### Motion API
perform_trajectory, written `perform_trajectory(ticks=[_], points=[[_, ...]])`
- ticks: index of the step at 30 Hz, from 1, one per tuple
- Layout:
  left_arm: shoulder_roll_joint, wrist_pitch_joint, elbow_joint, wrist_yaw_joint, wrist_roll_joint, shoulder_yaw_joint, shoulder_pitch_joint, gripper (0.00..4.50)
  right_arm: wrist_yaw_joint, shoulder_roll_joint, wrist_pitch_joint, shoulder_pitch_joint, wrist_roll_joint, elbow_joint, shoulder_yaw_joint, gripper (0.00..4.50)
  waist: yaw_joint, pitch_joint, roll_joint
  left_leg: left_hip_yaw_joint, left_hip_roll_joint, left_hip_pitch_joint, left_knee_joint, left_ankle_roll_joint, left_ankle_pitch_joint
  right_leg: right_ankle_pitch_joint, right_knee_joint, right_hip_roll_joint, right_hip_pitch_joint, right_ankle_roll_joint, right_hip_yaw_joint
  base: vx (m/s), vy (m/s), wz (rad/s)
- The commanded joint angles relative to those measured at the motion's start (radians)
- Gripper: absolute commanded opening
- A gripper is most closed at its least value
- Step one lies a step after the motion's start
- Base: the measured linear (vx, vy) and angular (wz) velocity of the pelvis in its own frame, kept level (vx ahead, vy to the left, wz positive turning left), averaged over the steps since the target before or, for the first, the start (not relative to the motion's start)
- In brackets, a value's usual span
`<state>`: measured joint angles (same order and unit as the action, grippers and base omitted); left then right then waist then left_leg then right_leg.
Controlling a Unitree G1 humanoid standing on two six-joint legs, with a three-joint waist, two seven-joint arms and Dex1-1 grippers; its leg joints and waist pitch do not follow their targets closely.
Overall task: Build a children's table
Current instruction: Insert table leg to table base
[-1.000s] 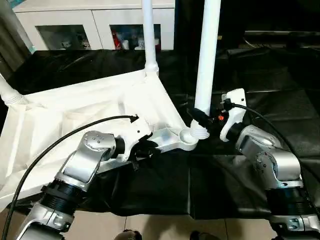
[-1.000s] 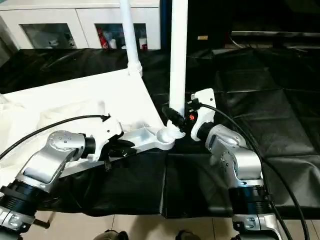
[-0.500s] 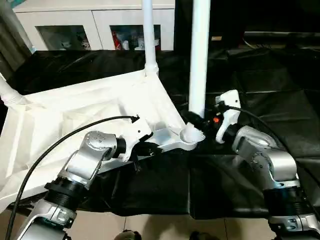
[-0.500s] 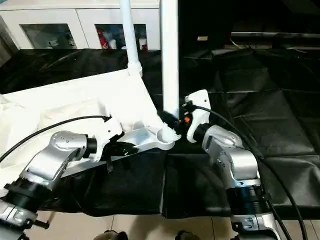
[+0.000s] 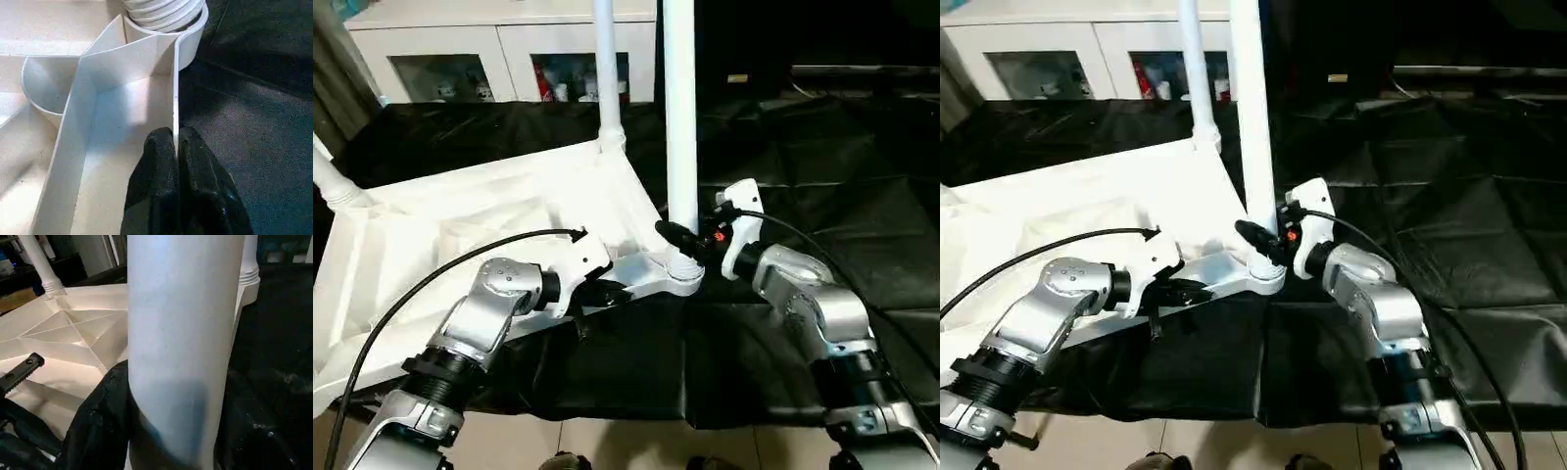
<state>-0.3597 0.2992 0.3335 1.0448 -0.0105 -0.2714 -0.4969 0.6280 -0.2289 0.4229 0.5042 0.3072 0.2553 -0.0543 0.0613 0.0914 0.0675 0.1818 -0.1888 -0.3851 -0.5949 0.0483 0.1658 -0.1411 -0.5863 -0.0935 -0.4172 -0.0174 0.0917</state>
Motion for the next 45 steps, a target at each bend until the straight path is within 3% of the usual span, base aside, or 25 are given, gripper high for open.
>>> perform_trajectory(ticks=[1, 10, 17, 19, 21, 22, 26, 27, 28, 29, 31, 32, 35, 36, 39, 40, 45], points=[[0.011, -0.026, 0.003, 0.012, -0.060, 0.030, 0.027, 0.00, 0.005, -0.002, -0.024, 0.013, -0.014, 0.020, -0.008, 1.88, 0.005, -0.099, -0.023, -0.011, -0.029, 0.011, 0.059, -0.061, 0.143, -0.262, 0.054, -0.054, 0.064, -0.196, -0.046, 0.000, 0.000, 0.00], [0.029, -0.027, -0.007, 0.005, -0.100, 0.068, 0.043, 0.00, 0.019, 0.008, -0.061, 0.033, -0.020, 0.074, 0.001, 1.88, -0.001, -0.093, -0.025, -0.011, -0.028, 0.012, 0.059, -0.053, 0.178, -0.334, 0.060, -0.053, 0.059, -0.175, -0.046, 0.000, 0.000, 0.00], [0.008, -0.024, -0.008, 0.008, -0.062, 0.042, 0.056, 0.00, 0.037, 0.022, -0.099, 0.011, 0.002, 0.106, 0.024, 1.88, -0.004, -0.091, -0.024, -0.011, -0.028, 0.012, 0.059, -0.059, 0.186, -0.327, 0.061, -0.052, 0.057, -0.178, -0.046, 0.000, 0.000, 0.00], [0.006, -0.022, -0.004, 0.007, -0.051, 0.037, 0.053, 0.00, 0.046, 0.031, -0.117, -0.015, 0.016, 0.116, 0.036, 1.88, -0.005, -0.087, -0.020, -0.011, -0.028, 0.012, 0.061, -0.059, 0.199, -0.338, 0.064, -0.052, 0.056, -0.175, -0.046, 0.000, 0.000, 0.00], [0.007, -0.018, -0.005, 0.005, -0.052, 0.038, 0.049, 0.00, 0.048, 0.036, -0.124, -0.026, 0.024, 0.121, 0.045, 1.88, -0.005, -0.087, -0.021, -0.012, -0.028, 0.012, 0.061, -0.059, 0.203, -0.344, 0.065, -0.053, 0.057, -0.175, -0.046, 0.000, 0.000, 0.00], [0.007, -0.014, -0.004, 0.002, -0.055, 0.039, 0.045, 0.00, 0.049, 0.041, -0.131, -0.036, 0.032, 0.127, 0.056, 1.88, -0.004, -0.087, -0.015, -0.013, -0.028, 0.013, 0.061, -0.059, 0.205, -0.343, 0.064, -0.053, 0.056, -0.177, -0.046, 0.000, 0.000, 0.00], [0.012, -0.015, 0.012, -0.013, -0.055, 0.044, 0.029, 0.00, 0.056, 0.050, -0.152, -0.063, 0.055, 0.144, 0.083, 1.88, -0.005, -0.087, -0.015, -0.013, -0.029, 0.013, 0.063, -0.055, 0.217, -0.340, 0.065, -0.052, 0.056, -0.180, -0.045, 0.000, 0.000, 0.00], [0.013, -0.019, 0.023, -0.020, -0.053, 0.045, 0.021, 0.00, 0.060, 0.056, -0.166, -0.080, 0.067, 0.153, 0.096, 1.88, -0.003, -0.088, -0.008, -0.014, -0.029, 0.015, 0.063, -0.054, 0.222, -0.342, 0.066, -0.052, 0.055, -0.181, -0.045, 0.000, 0.000, 0.00], [0.015, -0.020, 0.028, -0.022, -0.052, 0.045, 0.017, 0.00, 0.060, 0.059, -0.174, -0.087, 0.070, 0.158, 0.103, 1.88, -0.003, -0.088, -0.012, -0.013, -0.029, 0.016, 0.062, -0.056, 0.228, -0.341, 0.067, -0.052, 0.055, -0.181, -0.045, 0.000, 0.000, 0.00], [0.016, -0.020, 0.031, -0.023, -0.052, 0.045, 0.014, 0.00, 0.058, 0.063, -0.180, -0.094, 0.076, 0.166, 0.111, 1.88, 0.000, -0.088, -0.006, -0.014, -0.029, 0.016, 0.063, -0.055, 0.234, -0.346, 0.068, -0.052, 0.056, -0.181, -0.044, 0.000, 0.000, 0.00], [0.019, -0.020, 0.039, -0.030, -0.050, 0.046, 0.007, 0.00, 0.053, 0.070, -0.199, -0.107, 0.084, 0.184, 0.129, 1.88, 0.000, -0.087, -0.010, -0.015, -0.029, 0.017, 0.064, -0.050, 0.253, -0.369, 0.071, -0.054, 0.056, -0.179, -0.043, 0.000, 0.000, 0.00], [0.022, -0.022, 0.045, -0.035, -0.048, 0.048, 0.001, 0.00, 0.053, 0.077, -0.213, -0.120, 0.091, 0.195, 0.143, 1.88, 0.002, -0.087, 0.000, -0.016, -0.030, 0.017, 0.066, -0.047, 0.256, -0.370, 0.069, -0.053, 0.056, -0.179, -0.042, 0.000, 0.000, 0.00], [0.024, -0.023, 0.053, -0.038, -0.048, 0.050, -0.006, 0.00, 0.057, 0.084, -0.228, -0.134, 0.099, 0.205, 0.154, 1.88, 0.000, -0.089, -0.005, -0.017, -0.030, 0.017, 0.067, -0.047, 0.263, -0.354, 0.069, -0.052, 0.057, -0.184, -0.042, 0.000, 0.000, 0.00], [0.026, -0.025, 0.062, -0.042, -0.047, 0.052, -0.014, 0.00, 0.061, 0.092, -0.256, -0.146, 0.103, 0.220, 0.161, 1.88, 0.002, -0.090, 0.010, -0.018, -0.030, 0.018, 0.066, -0.045, 0.265, -0.349, 0.067, -0.053, 0.057, -0.187, -0.042, 0.000, 0.000, 0.00], [0.030, -0.031, 0.078, -0.051, -0.047, 0.056, -0.026, 0.00, 0.067, 0.104, -0.300, -0.164, 0.109, 0.243, 0.173, 1.88, 0.001, -0.089, 0.000, -0.017, -0.028, 0.017, 0.068, -0.050, 0.290, -0.373, 0.074, -0.053, 0.057, -0.180, -0.040, 0.000, 0.000, 0.00], [0.032, -0.035, 0.088, -0.058, -0.046, 0.060, -0.033, 0.00, 0.074, 0.107, -0.317, -0.175, 0.111, 0.255, 0.178, 1.88, 0.003, -0.090, 0.010, -0.019, -0.029, 0.020, 0.068, -0.046, 0.300, -0.393, 0.075, -0.054, 0.056, -0.175, -0.039, 0.000, 0.000, 0.00], [0.037, -0.045, 0.110, -0.069, -0.044, 0.067, -0.047, 0.00, 0.090, 0.108, -0.372, -0.202, 0.094, 0.287, 0.172, 1.88, -0.002, -0.087, 0.006, -0.021, -0.029, 0.021, 0.072, -0.039, 0.350, -0.459, 0.085, -0.055, 0.054, -0.151, -0.036, 0.000, 0.000, 0.00]])
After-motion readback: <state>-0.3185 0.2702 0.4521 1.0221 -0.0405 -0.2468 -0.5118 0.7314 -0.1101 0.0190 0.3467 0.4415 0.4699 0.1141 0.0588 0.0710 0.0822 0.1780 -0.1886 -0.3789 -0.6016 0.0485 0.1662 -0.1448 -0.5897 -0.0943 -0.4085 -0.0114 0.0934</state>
